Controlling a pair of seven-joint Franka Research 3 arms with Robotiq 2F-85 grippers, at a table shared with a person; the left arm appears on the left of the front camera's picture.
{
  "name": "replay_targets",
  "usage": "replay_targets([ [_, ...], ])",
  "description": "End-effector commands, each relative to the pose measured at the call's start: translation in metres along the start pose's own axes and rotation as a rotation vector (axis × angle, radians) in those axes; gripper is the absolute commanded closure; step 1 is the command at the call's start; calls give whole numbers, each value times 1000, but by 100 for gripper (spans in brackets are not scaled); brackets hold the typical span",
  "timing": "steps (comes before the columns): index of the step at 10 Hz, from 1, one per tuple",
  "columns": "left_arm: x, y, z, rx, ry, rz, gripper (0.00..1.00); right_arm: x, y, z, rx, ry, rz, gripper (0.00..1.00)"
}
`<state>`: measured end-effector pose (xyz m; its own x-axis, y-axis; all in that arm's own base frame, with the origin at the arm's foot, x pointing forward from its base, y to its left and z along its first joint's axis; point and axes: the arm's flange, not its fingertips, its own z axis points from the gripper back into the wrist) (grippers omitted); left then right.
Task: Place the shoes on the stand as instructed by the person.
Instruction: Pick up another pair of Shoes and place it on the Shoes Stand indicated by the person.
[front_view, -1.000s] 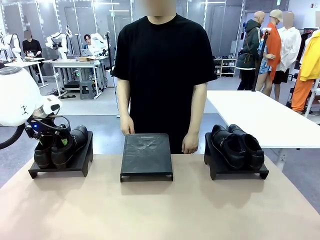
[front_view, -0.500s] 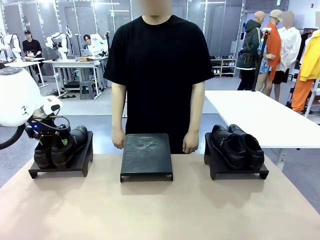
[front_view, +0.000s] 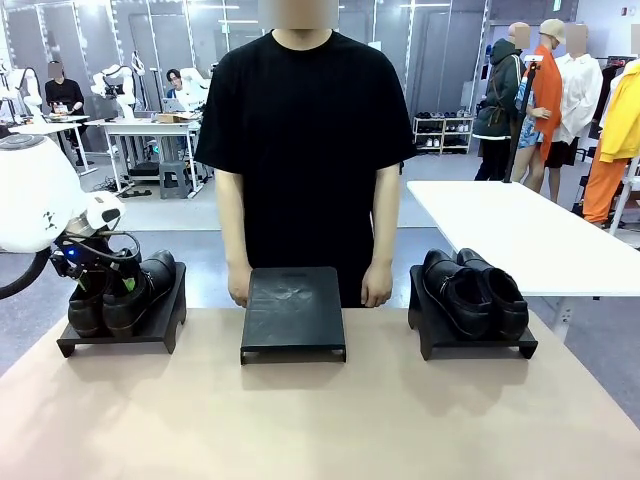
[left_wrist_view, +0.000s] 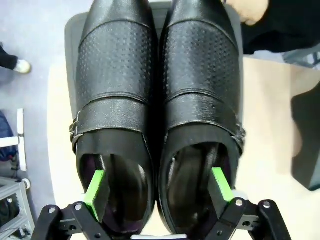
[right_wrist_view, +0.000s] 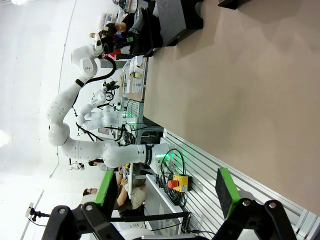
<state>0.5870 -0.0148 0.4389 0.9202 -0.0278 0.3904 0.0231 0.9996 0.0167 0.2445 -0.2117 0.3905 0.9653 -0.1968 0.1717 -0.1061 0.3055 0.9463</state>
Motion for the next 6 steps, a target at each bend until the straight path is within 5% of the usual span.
replay_targets([
  [1,-2,7,52,-74,37,17,0,-2,1,2,1,8,23,0],
  [4,-55,40,120,-291,129,42,0,-2,1,2,1,8,23,0],
  [6,-106,65,137,-594,177,50,0,-2,1,2,1,8,23,0],
])
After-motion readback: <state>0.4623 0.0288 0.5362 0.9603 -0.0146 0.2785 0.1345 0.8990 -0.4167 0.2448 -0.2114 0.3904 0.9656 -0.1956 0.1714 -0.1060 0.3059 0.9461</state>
